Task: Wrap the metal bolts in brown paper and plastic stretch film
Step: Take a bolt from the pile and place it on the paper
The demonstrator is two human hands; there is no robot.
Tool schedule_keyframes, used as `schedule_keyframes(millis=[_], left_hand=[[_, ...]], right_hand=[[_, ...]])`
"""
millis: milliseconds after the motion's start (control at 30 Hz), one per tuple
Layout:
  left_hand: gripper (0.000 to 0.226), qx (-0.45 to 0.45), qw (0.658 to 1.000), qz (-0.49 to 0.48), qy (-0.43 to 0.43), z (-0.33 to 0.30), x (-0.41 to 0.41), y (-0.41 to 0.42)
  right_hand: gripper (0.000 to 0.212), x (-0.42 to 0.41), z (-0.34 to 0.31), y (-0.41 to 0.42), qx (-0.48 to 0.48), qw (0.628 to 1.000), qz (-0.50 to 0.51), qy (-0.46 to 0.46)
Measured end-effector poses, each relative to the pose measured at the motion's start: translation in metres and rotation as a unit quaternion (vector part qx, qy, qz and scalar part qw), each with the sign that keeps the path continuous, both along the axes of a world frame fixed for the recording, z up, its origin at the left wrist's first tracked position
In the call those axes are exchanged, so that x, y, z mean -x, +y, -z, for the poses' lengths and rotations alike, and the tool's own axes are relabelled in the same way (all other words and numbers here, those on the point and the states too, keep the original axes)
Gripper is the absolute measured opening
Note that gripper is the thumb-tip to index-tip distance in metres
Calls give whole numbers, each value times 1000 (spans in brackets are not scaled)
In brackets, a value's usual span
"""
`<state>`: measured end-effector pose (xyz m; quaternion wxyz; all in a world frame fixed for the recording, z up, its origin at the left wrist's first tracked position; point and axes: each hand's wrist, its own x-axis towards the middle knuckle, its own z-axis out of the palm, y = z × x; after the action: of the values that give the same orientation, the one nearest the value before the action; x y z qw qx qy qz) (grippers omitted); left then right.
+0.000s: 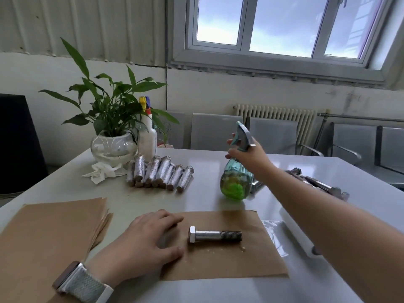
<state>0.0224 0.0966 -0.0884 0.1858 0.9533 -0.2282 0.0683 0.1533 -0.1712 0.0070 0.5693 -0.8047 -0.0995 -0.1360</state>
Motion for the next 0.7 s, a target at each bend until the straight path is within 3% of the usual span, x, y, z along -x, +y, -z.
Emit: schedule_keyframes(millis=[333, 467, 533, 600, 667, 700], left_hand=[[65, 4, 1000, -2, 5, -2, 2, -2], [65, -1, 1000, 3, 7, -2, 2, -2], [64, 3, 1000, 6, 4, -2, 1, -1], [61, 13, 1000, 10, -4, -2, 2, -1], [52, 34, 999, 17, -15, -5, 3, -3], [46, 49, 998, 21, -22, -7, 5, -4]], right_hand=[[37, -25, 28, 13, 47, 997, 44, -42], [75, -2, 23, -2, 54, 998, -2, 38], [82, 26, 21, -13, 60, 997, 25, 49], [67, 67, 25, -27, 192, 979, 54, -29], [47, 113, 27, -36, 343, 930, -40, -129], [40, 134, 27, -39, 417, 888, -117, -155]])
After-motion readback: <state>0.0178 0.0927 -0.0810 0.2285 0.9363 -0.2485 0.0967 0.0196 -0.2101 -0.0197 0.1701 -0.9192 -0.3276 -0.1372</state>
